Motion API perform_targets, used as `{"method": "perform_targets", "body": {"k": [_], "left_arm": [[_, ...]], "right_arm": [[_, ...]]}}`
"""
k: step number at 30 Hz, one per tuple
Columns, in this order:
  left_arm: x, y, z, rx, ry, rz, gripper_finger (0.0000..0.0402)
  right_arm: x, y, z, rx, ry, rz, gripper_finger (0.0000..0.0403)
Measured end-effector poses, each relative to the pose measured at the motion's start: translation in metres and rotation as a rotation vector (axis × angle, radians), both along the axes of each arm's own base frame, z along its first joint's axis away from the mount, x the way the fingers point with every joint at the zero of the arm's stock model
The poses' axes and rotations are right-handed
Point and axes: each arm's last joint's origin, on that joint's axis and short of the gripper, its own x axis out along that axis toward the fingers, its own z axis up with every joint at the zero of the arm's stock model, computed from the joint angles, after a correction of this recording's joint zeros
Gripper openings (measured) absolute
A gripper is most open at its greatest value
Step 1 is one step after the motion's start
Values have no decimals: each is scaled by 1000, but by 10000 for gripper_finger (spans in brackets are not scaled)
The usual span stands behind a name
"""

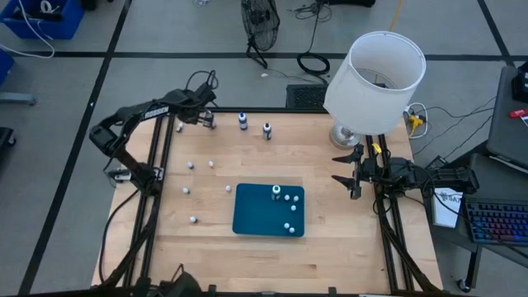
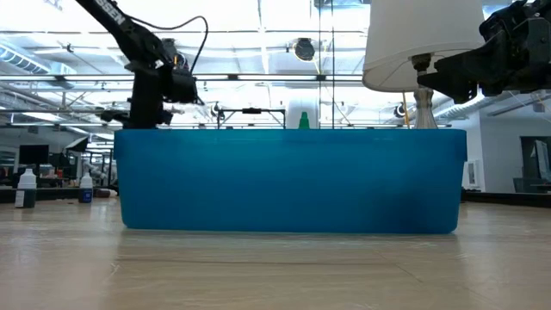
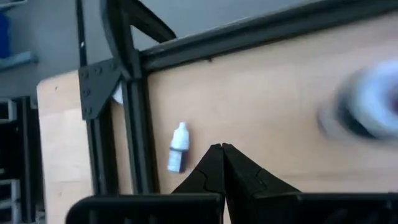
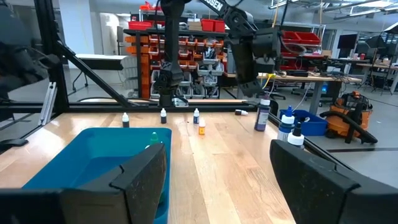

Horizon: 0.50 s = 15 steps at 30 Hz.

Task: Pick & Place food coloring
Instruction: Put the large purple food coloring bottle into the blue bin

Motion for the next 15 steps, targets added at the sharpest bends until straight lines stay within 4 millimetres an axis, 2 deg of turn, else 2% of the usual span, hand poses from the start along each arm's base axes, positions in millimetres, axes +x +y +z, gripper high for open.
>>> {"method": "perform_targets", "body": {"k": [8,11,15], "left_arm": [[25,-20,29,48,-98,-456,32],[29,-29,40,84,-133,-531,68],[28,-36,46,85,-153,-542,136]], "right_arm": [[0,0,0,0,0,0,271],[0,0,0,0,0,0,271],[0,0,0,0,0,0,274]]}}
